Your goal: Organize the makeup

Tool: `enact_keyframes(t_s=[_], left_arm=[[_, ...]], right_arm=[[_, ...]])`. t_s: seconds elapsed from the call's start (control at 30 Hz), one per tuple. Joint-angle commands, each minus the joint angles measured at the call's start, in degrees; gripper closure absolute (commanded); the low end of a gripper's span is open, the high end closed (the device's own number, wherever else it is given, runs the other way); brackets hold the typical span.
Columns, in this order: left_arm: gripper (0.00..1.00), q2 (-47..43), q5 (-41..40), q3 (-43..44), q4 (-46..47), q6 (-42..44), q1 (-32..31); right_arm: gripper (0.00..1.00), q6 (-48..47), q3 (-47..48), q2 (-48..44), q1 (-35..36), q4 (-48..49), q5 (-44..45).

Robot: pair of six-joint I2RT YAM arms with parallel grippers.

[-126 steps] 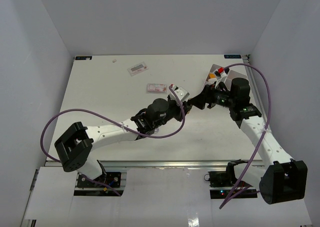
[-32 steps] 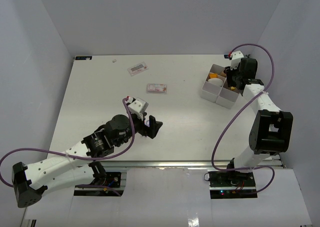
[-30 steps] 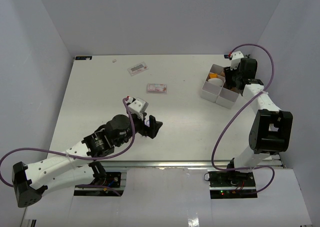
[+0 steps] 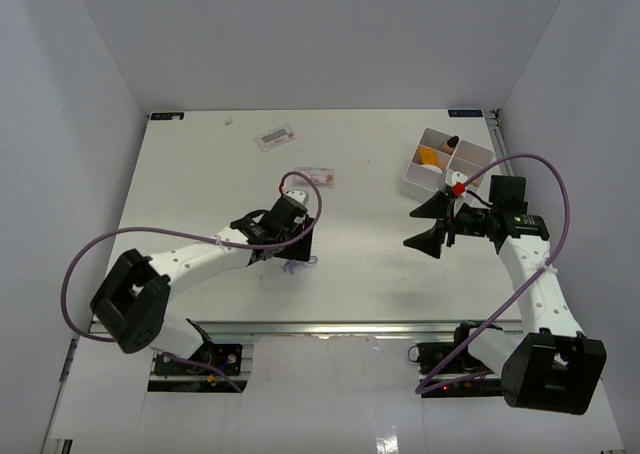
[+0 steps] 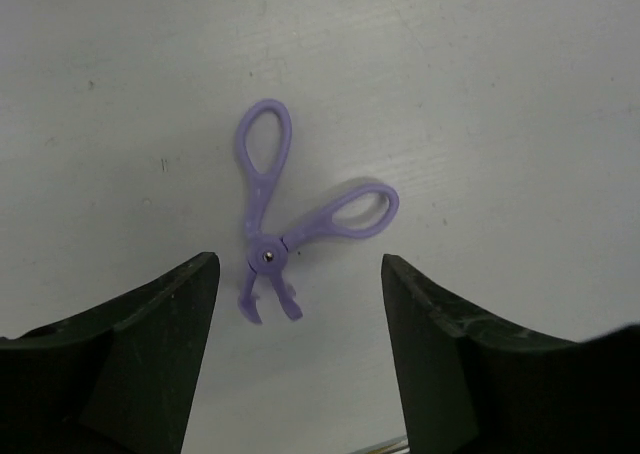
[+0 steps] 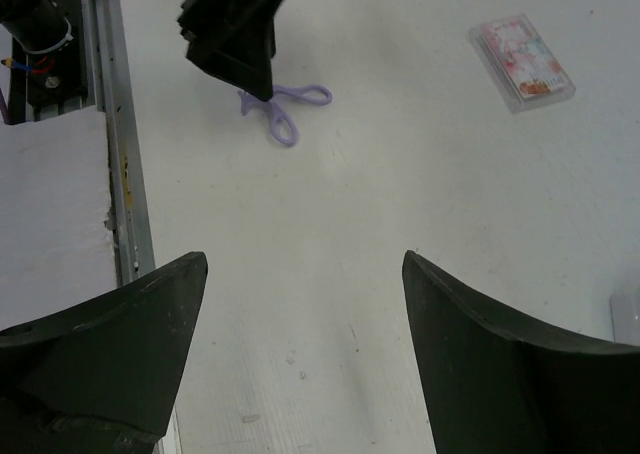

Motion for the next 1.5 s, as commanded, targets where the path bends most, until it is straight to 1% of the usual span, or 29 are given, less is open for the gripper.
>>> enact_keyframes(t_s=[0.0, 0.13, 0.2, 0.23, 0.37, 0.87, 1.1, 1.17, 1.33, 1.4, 1.47], left_arm=[[0.34, 4.61, 6.71, 4.13, -0.77, 4.44, 3.66], [0.4, 7.63, 7.8, 6.71, -1.24, 5.31, 5.54], [0.47, 8.57, 8.01, 7.86, -1.79, 5.59, 6.49], [0.49, 9.42, 8.38, 8.11, -2.1, 5.65, 6.62], [0.5, 11.63, 10.57, 8.81, -2.58, 5.57, 6.65], [0.51, 15.06, 9.71, 9.31, -2.87, 5.96, 7.38], [0.57, 15.81, 8.53, 9.58, -2.6, 6.14, 7.76], [0.6, 15.98, 8.73, 9.72, -2.46, 6.19, 7.79], [0.71, 15.92, 9.89, 9.55, -2.07, 6.19, 7.79], [0.73, 15.62, 10.24, 9.14, -1.73, 6.18, 7.79], [0.78, 14.67, 10.8, 8.01, -0.47, 6.08, 7.79]], right_arm=[[0.15, -2.0, -1.79, -2.7, -1.03, 0.7, -4.67], [0.15, -1.83, -2.06, -3.45, -1.34, 0.79, -5.32], [0.15, -1.74, -2.06, -3.79, -1.39, 0.78, -5.64], [0.15, -1.74, -2.06, -3.98, -1.39, 0.72, -5.71], [0.15, -1.6, -2.06, -4.69, -1.47, 0.7, -5.78], [0.15, -1.48, -2.32, -4.46, -1.95, 0.7, -6.84], [0.15, -1.56, -2.47, -4.46, -2.06, 0.62, -7.36], [0.15, -1.56, -2.5, -4.46, -2.09, 0.62, -7.45], [0.15, -1.48, -2.5, -4.46, -2.19, 0.62, -7.5], [0.15, -1.47, -2.59, -4.46, -2.27, 0.62, -7.57], [0.15, -1.36, -2.68, -4.42, -2.35, 0.62, -7.7]])
